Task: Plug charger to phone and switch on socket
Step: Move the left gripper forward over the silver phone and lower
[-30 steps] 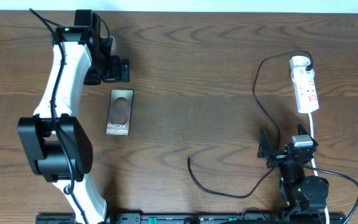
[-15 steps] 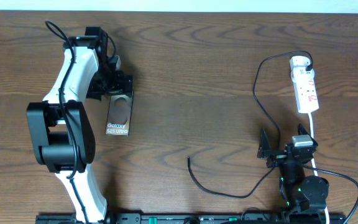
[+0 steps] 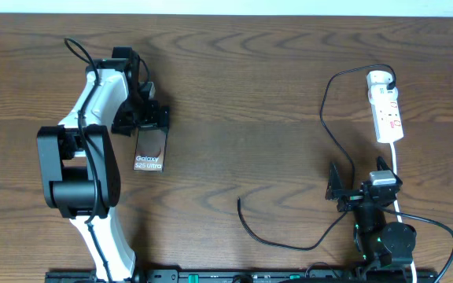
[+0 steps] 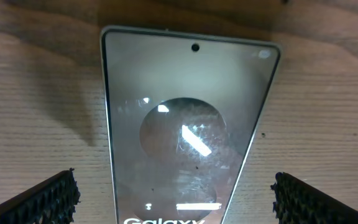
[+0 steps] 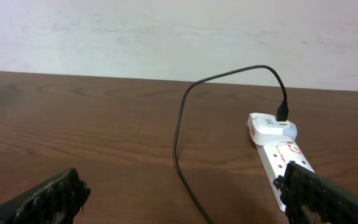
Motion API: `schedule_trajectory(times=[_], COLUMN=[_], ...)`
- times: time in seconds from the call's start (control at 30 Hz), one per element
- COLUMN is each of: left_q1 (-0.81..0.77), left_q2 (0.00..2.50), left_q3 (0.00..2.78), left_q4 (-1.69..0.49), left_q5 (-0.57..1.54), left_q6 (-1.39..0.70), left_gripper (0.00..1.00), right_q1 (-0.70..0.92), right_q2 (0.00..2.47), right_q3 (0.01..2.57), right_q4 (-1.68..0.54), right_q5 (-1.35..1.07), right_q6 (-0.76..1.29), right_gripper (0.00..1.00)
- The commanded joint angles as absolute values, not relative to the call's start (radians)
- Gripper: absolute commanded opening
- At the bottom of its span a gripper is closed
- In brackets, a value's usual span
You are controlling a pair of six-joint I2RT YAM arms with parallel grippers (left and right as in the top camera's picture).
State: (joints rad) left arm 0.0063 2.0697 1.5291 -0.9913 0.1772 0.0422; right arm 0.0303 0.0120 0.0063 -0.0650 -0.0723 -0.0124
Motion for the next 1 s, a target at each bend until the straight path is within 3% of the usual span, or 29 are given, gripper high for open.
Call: schedule_trajectory(times=[0.0,0.97], left_q1=[0.007,-0.024], left_q2=[2.072,2.072], left_q3=[1.511,1.399], left_q4=[-0.979,-0.9], left_q5=[0.164,0.091], left_q6=[0.052,0.085], left_gripper=[0.98,0.98], right_q1=[0.035,0.035], right_q2=[0.006,0.006], right_q3=[0.006,0.006], right_q4=[-0.07,-0.07], right_q5=[-0.078,-0.078], right_q6=[-0.024,-0.024], right_gripper=[0.99,0.99])
